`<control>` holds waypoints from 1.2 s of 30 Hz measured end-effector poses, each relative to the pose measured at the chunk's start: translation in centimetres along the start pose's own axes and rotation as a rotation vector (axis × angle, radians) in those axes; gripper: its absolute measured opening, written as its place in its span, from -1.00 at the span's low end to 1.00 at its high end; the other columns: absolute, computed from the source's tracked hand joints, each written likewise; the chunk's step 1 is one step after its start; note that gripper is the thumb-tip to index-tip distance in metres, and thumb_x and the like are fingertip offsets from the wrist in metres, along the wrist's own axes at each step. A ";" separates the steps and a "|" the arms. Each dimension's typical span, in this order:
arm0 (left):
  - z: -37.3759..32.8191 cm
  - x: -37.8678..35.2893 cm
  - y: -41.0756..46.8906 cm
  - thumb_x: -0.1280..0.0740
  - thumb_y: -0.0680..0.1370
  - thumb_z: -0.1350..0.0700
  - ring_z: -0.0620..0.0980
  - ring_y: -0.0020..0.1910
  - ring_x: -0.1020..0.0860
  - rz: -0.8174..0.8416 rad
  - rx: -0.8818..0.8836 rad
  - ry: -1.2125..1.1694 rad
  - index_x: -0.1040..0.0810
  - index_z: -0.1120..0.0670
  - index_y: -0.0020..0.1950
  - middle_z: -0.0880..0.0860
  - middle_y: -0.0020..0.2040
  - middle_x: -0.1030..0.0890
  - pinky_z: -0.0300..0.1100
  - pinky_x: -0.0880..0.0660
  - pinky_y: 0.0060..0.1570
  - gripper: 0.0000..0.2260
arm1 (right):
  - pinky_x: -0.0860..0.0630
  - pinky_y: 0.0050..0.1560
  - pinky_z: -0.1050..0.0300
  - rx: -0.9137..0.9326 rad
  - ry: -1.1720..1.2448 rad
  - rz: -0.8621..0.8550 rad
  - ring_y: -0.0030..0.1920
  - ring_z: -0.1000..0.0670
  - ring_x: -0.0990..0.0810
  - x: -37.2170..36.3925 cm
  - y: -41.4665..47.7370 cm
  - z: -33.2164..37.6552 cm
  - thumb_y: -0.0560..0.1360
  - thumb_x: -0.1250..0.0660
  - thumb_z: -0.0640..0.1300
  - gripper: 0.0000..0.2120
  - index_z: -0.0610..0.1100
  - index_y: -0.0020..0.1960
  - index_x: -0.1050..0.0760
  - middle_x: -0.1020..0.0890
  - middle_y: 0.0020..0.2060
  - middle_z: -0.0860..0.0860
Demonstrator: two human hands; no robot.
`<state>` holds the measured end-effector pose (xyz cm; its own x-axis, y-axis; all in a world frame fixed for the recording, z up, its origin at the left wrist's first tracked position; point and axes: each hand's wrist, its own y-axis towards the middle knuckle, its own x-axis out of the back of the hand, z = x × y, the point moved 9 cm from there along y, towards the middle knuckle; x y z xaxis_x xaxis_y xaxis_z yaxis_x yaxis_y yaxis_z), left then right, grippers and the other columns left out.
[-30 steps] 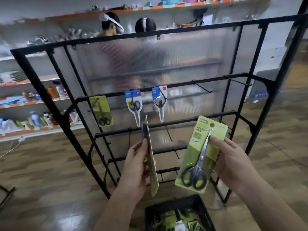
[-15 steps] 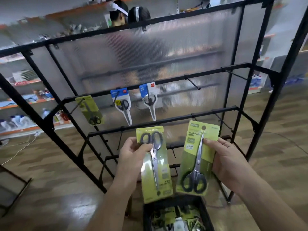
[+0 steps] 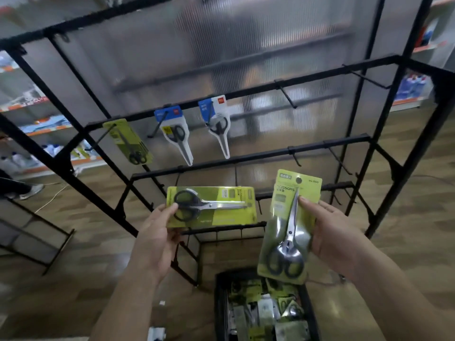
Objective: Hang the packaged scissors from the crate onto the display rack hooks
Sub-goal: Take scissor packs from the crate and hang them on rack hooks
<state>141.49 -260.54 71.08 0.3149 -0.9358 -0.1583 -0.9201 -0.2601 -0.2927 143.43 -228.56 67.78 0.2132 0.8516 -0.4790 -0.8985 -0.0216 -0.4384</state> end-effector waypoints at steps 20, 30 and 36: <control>-4.0 6.8 4.9 -0.29 0.67 0.20 0.27 0.11 -0.69 0.386 -0.026 0.032 -0.53 0.04 0.32 0.18 0.17 -0.70 0.17 -0.64 -0.02 -0.77 | -0.65 -0.16 -0.10 0.063 -0.101 0.027 -0.22 -0.22 -0.69 -16.7 1.1 -4.2 0.57 -0.21 -0.31 -0.69 -0.34 0.25 -0.56 -0.71 -0.02 -0.28; -1.3 9.6 8.3 -0.37 0.63 0.15 0.26 0.18 -0.65 0.442 -0.022 0.064 -0.66 -0.12 0.12 0.11 0.13 -0.72 0.37 -0.52 0.23 -0.82 | -0.71 -0.08 -0.07 0.145 -0.052 -0.063 -0.05 -0.19 -0.74 -19.9 -0.7 -6.5 0.60 -0.24 -0.37 -0.73 -0.25 0.25 -0.58 -0.71 0.08 -0.27; 0.2 6.6 9.0 -0.31 0.66 0.22 0.21 0.20 -0.66 0.484 0.015 0.049 -0.58 -0.04 0.24 0.07 0.15 -0.72 0.36 -0.46 0.31 -0.78 | -0.69 -0.24 0.02 0.157 -0.034 -0.113 -0.13 -0.17 -0.74 -18.0 -1.3 -5.7 0.61 -0.23 -0.37 -0.75 -0.28 0.24 -0.57 -0.71 0.05 -0.29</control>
<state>135.37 -268.97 67.22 -0.1600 -0.9587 -0.2351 -0.9546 0.2109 -0.2106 142.95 -246.86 72.61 0.3054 0.8612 -0.4063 -0.9190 0.1549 -0.3625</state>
